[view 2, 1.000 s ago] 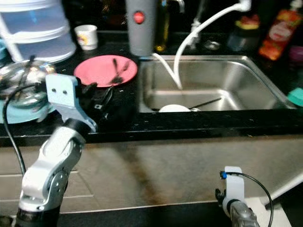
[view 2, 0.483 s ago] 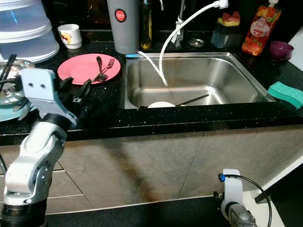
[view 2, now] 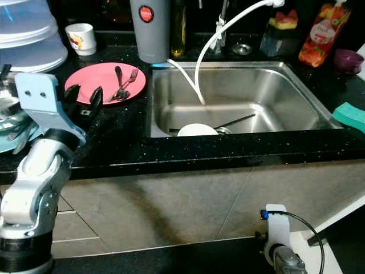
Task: Kitchen organization
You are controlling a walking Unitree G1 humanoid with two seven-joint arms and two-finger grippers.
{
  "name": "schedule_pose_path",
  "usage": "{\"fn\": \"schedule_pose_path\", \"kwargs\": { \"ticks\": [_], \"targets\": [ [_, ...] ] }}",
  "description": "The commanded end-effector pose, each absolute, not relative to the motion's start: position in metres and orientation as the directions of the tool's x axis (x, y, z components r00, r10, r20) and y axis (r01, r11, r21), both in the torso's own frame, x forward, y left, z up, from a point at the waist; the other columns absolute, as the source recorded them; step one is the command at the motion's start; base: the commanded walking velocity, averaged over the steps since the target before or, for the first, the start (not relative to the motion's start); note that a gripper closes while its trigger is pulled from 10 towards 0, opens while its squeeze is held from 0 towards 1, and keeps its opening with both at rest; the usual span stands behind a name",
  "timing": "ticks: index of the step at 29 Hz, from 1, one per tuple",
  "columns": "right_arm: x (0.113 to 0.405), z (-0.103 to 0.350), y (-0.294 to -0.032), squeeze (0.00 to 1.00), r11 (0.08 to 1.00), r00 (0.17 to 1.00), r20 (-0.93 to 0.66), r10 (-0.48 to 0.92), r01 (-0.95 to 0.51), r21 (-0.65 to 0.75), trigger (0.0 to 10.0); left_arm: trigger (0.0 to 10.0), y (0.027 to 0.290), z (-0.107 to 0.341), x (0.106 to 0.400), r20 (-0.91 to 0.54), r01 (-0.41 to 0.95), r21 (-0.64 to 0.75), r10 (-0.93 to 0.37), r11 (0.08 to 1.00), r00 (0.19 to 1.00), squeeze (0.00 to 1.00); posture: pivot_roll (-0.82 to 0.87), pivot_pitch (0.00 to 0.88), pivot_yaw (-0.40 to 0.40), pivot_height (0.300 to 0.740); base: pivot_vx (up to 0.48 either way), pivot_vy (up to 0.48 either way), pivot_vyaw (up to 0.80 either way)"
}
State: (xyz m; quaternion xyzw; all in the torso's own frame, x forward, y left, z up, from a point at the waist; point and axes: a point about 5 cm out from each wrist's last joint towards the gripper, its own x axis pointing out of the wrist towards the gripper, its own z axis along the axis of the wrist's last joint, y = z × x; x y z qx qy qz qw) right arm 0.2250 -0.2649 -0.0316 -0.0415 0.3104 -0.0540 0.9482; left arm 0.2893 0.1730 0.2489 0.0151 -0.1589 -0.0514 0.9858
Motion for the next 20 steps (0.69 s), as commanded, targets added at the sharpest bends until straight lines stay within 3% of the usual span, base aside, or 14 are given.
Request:
{"fn": "schedule_pose_path", "kwargs": {
  "ticks": [1, 12, 20],
  "targets": [
    [0.222, -0.035, -0.264, 0.00, 0.991, 0.791, -0.598, -0.130, 0.079, -0.111, 10.0, 10.0, 0.172, 0.251, 0.290, 0.315, 0.099, 0.061, -0.113, 0.993, 0.942, 0.00, 0.09, 0.038, -0.036, 0.740, 0.334, 0.000, 0.00],
    [0.222, -0.035, -0.263, 0.00, 0.991, 0.790, -0.599, -0.130, 0.078, -0.112, 10.0, 10.0, 0.152, 0.243, 0.287, 0.294, 0.155, 0.025, -0.155, 0.988, 0.943, 0.00, 0.10, 0.040, -0.034, 0.740, 0.334, 0.000, 0.00],
    [0.222, -0.035, -0.263, 0.00, 0.991, 0.789, -0.601, -0.128, 0.074, -0.113, 10.0, 10.0, 0.139, 0.241, 0.282, 0.275, 0.213, 0.024, -0.212, 0.977, 0.938, 0.00, 0.10, 0.040, -0.037, 0.740, 0.000, 0.000, 0.00]
  ]
}}
